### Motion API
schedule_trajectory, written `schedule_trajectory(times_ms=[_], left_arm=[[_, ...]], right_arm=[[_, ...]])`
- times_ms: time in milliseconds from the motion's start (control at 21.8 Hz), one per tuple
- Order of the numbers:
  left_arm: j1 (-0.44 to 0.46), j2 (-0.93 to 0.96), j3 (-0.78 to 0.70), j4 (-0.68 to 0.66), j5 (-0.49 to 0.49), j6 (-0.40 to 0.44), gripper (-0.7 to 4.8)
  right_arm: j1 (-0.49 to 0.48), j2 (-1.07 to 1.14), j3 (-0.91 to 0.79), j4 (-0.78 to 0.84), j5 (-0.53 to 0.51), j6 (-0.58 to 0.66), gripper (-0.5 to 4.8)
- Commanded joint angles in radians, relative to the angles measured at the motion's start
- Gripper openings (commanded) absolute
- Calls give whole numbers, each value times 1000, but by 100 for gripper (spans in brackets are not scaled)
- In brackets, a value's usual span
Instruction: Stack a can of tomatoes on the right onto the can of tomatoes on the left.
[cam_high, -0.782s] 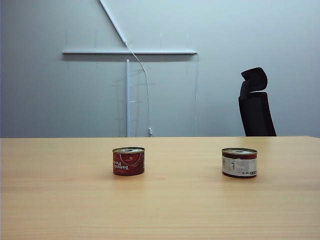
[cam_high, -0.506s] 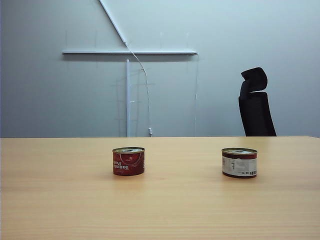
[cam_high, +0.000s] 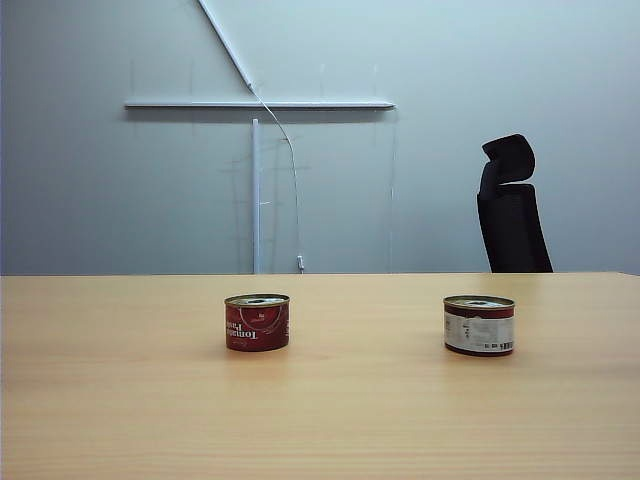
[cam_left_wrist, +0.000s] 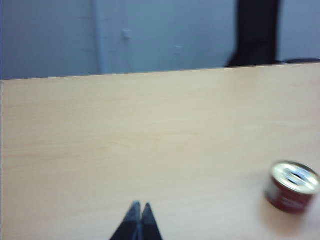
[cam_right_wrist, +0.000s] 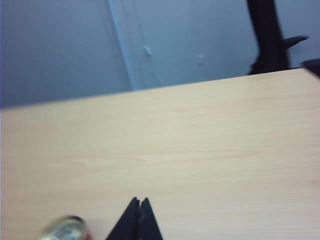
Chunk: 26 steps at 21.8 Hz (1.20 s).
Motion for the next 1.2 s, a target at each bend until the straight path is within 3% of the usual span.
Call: schedule_trajectory(times_ms=[46, 414, 552, 736, 782, 828, 873, 1057, 1195], left_arm=[[-114, 42, 3, -8, 0, 6, -2], [-435, 216, 2, -12, 4, 6, -2], [-467, 219, 2, -11, 3, 6, -2], [-495, 219, 2, -19, 0, 6, -2], [-507, 219, 2, -21, 0, 6, -2], [-510, 219, 2, -21, 3, 6, -2], [-511, 219, 2, -21, 3, 6, -2], [-511, 216, 2, -24, 3, 6, -2], [-511, 215, 2, -24, 3, 6, -2]], right_arm=[[0, -2, -2, 49, -45, 105, 5], [1, 2, 33, 38, -65, 98, 3], [1, 5, 86, -53, -69, 188, -5], [1, 108, 137, -62, -172, 131, 11], [2, 180, 155, -53, -262, 45, 129], [3, 217, 164, -53, -287, 15, 230], [15, 307, 190, -50, -301, -39, 479], [120, 614, 249, 80, -261, -80, 479], [237, 857, 282, 200, -169, -293, 479]])
